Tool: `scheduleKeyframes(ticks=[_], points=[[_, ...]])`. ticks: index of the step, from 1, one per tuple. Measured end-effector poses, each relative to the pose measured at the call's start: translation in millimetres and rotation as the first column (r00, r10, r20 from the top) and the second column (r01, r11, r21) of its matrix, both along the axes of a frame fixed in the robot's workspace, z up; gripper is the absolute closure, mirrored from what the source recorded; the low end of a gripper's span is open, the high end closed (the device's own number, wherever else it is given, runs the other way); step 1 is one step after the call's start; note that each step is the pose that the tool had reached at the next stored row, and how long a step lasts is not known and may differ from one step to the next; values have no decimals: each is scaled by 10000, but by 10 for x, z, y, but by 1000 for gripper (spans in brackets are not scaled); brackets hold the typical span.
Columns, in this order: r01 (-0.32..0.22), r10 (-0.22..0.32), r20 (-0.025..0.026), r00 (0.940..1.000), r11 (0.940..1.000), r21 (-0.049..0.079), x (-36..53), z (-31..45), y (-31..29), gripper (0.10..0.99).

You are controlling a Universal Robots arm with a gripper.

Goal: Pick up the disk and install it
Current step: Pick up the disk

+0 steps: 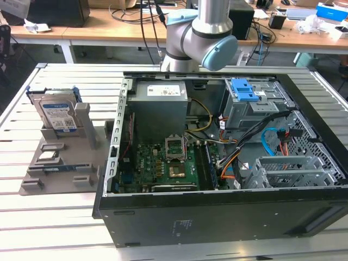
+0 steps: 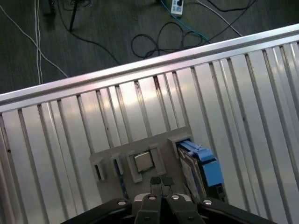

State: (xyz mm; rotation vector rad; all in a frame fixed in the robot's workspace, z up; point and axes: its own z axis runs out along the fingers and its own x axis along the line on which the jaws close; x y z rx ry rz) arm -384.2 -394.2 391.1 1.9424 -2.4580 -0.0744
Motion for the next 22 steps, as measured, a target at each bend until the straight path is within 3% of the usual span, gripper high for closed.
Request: scheduleKeyframes(ticks=[5,9,10,13,14,22], points=[[-647,647,1,9979,9979,0,0,0,0,980],[-1436,1436,1,9896,9896,0,0,0,0,980],[-1637,1637,1,9865,9865,0,0,0,0,980],[-2505,2505,1,9681,9681,0,0,0,0,980],[-2625,2625,1,9649,9649,0,0,0,0,980],[-2664,2664,1,9639,9639,0,0,0,0,973]])
